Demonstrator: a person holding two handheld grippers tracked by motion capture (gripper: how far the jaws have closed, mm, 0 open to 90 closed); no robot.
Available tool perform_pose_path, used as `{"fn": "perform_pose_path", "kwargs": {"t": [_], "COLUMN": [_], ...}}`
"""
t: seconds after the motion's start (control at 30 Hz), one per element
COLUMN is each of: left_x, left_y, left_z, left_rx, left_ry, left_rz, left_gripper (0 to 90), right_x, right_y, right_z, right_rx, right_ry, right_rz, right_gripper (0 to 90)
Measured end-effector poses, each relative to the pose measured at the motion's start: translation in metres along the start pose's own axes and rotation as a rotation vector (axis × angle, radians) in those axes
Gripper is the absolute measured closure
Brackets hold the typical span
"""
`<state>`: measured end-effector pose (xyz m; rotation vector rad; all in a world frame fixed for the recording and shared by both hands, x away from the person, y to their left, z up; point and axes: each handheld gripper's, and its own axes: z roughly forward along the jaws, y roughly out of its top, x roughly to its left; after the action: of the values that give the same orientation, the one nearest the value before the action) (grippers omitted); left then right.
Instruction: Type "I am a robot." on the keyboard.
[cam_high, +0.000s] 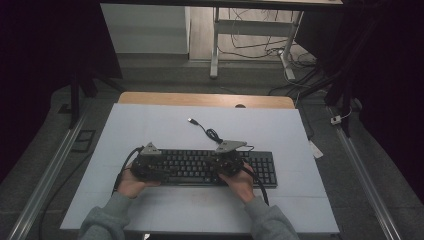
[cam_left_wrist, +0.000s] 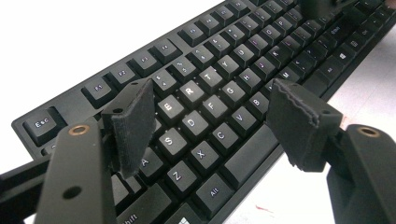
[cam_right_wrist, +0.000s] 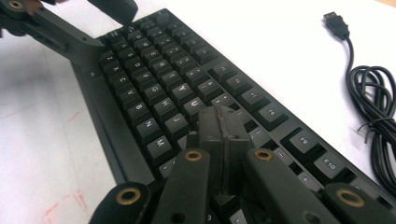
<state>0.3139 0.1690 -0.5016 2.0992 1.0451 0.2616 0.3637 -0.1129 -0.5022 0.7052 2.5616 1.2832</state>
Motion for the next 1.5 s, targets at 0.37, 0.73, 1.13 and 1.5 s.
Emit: {"fn": "perform_pose_path", "kwargs": {"t": [0.37, 0.73, 1.13, 1.5], "left_x": [0.000, 0.001, 0.001, 0.002], "left_y": [0.000, -0.001, -0.001, -0.001], "left_z": [0.000, -0.001, -0.002, -0.002], "left_rx": [0.001, 0.003, -0.005, -0.014], "left_ry": [0.003, 0.009, 0.013, 0.017], "left_rz": [0.002, 0.002, 0.003, 0.000], "left_gripper": [32.0, 31.9, 31.9, 32.0], "right_x": [-0.001, -0.005, -0.006, -0.010], "right_y": [0.001, 0.000, 0.001, -0.009], "right_z": [0.015, 0.023, 0.015, -0.018], "right_rx": [0.044, 0.065, 0.033, -0.040], "right_ry": [-0.019, -0.038, -0.038, -0.024], "right_rz": [-0.005, 0.005, 0.014, 0.066], "right_gripper": [89.4, 89.4, 89.6, 66.9]}}
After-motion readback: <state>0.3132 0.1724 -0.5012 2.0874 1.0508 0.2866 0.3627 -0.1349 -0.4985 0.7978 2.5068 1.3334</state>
